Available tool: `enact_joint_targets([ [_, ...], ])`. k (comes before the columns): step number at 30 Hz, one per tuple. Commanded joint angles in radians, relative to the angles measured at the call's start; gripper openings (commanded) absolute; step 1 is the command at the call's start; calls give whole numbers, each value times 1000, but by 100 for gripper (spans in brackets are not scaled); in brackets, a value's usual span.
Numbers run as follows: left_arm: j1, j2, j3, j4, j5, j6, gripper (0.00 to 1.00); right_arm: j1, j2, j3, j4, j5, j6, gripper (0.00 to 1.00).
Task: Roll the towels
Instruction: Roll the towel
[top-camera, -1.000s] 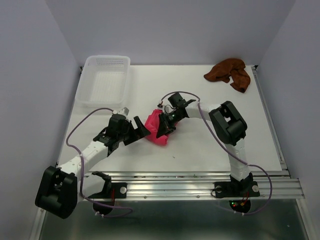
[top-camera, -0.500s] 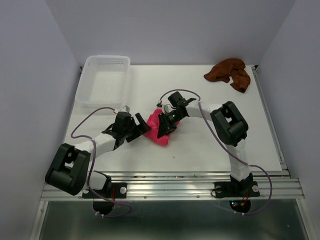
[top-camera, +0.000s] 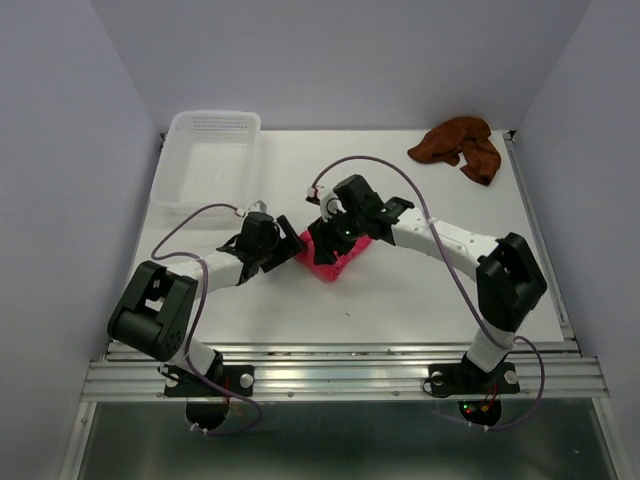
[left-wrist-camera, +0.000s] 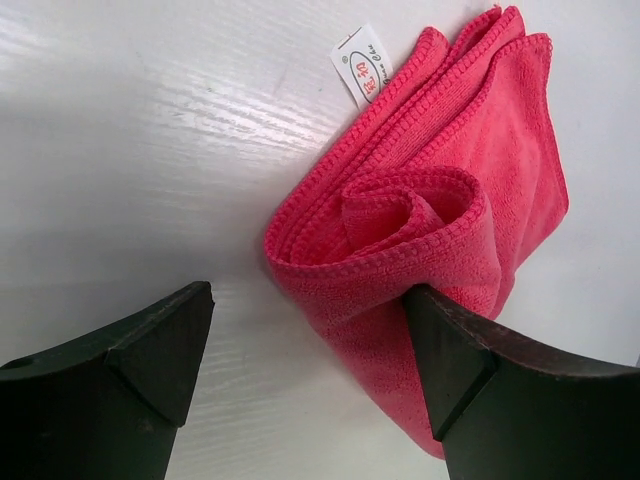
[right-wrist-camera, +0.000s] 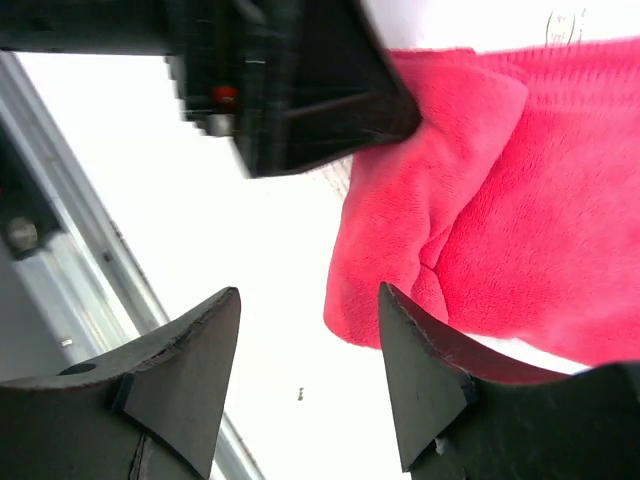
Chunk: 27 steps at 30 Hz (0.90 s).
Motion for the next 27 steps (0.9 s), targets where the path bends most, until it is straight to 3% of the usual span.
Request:
enact_joint_targets([
  [1,-26,36,59,-52,-37,17,89,57,-82,-89,94,255,-62,63],
  [7,-32,71,108,-103,-26,17,88,197,-125,-183,211,420,-197,65],
  [11,-38,71,109,-103,-25,9,88,234,-124,-272,362,626,-274,67],
  [13,-38,77,114,-104,-14,12,88,244,-119,-318,442,645,-315,67],
  [22,-38,69,109,-118,4,9,88,264,-62,-398,521,771,-383,65],
  [24,-38,69,109,-120,11,12,88,264,-55,-415,539,796,-386,63],
  [26,-38,72,109,-121,12,15,88,264,-41,-427,560,816,-388,54],
  [27,-38,71,112,-124,11,17,88,264,-33,-432,574,837,-388,44],
])
